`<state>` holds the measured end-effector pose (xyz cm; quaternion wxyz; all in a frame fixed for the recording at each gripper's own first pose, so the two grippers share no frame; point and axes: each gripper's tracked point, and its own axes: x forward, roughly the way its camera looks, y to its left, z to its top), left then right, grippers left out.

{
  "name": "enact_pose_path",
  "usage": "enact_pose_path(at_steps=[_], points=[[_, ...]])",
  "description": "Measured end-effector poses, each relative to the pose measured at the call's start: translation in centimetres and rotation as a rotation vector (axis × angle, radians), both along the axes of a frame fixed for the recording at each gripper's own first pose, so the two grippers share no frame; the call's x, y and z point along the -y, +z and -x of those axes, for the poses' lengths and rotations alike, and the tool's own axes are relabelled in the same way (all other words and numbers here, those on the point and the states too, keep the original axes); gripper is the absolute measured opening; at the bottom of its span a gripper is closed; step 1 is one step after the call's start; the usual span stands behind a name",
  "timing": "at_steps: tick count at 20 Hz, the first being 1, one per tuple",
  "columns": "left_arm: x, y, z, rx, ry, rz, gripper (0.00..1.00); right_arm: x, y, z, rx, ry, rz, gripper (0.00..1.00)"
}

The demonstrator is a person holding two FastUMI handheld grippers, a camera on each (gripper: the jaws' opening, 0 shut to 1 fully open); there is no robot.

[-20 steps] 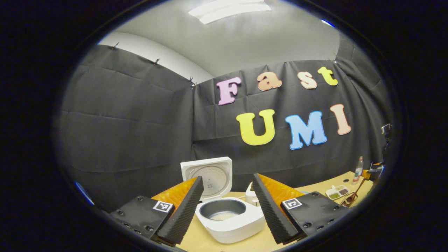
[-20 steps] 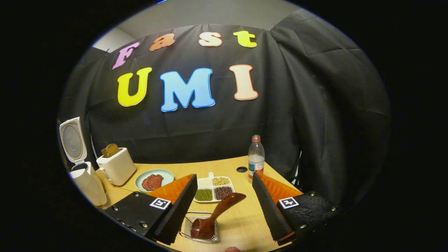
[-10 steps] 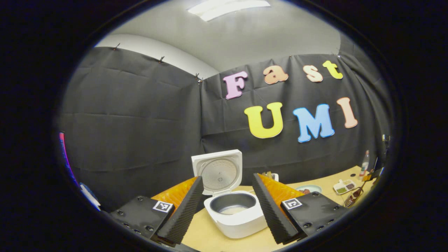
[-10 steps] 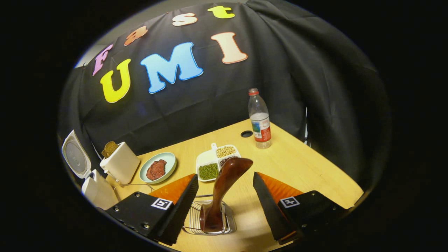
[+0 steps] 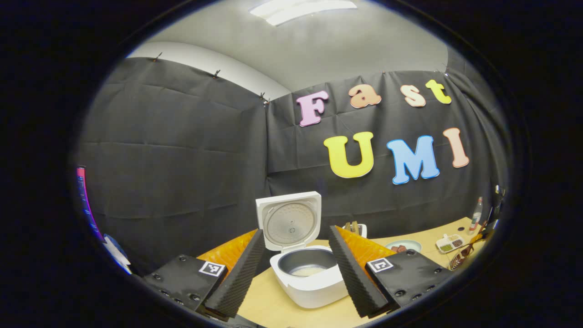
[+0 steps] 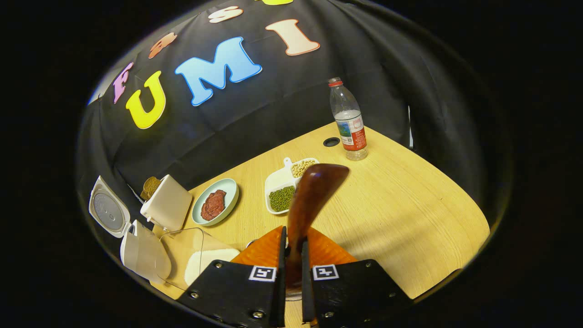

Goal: Close the left gripper, press the button to open the rice cooker; take a wooden spoon from the chopstick holder with the right hand, scoop a spoonful of rice and pour it into the rice cooker, then put the wooden spoon back into the chopstick holder.

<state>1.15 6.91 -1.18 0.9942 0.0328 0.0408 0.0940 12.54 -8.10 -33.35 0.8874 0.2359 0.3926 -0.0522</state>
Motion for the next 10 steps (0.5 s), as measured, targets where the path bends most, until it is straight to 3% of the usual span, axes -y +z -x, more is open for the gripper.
enact_pose_path(at_steps=[3, 4, 5, 8, 9, 10], points=[[-1.0, -0.3, 0.4, 0.003, 0.013, 0.004, 0.98, 0.2, 0.4, 0.3, -0.002, 0.002, 0.002, 0.14], [-1.3, -0.2, 0.5, 0.006, 0.016, 0.004, 0.91, 0.3, 1.3, 0.1, 0.025, -0.006, 0.003, 0.15], [-1.8, -0.1, 0.5, 0.011, 0.019, 0.001, 0.98, 0.4, 2.3, -0.2, 0.042, -0.014, 0.005, 0.14], [-2.8, 0.1, 0.5, 0.023, 0.023, 0.004, 0.98, 0.2, 5.1, -0.6, 0.098, 0.001, 0.048, 0.14], [-3.1, 0.2, 0.4, 0.027, 0.026, 0.012, 0.91, 0.0, 6.0, -0.7, 0.117, 0.016, 0.077, 0.14], [-3.5, 0.3, 0.3, 0.031, 0.029, 0.023, 0.98, -0.1, 6.9, -0.8, 0.134, 0.031, 0.105, 0.15]])
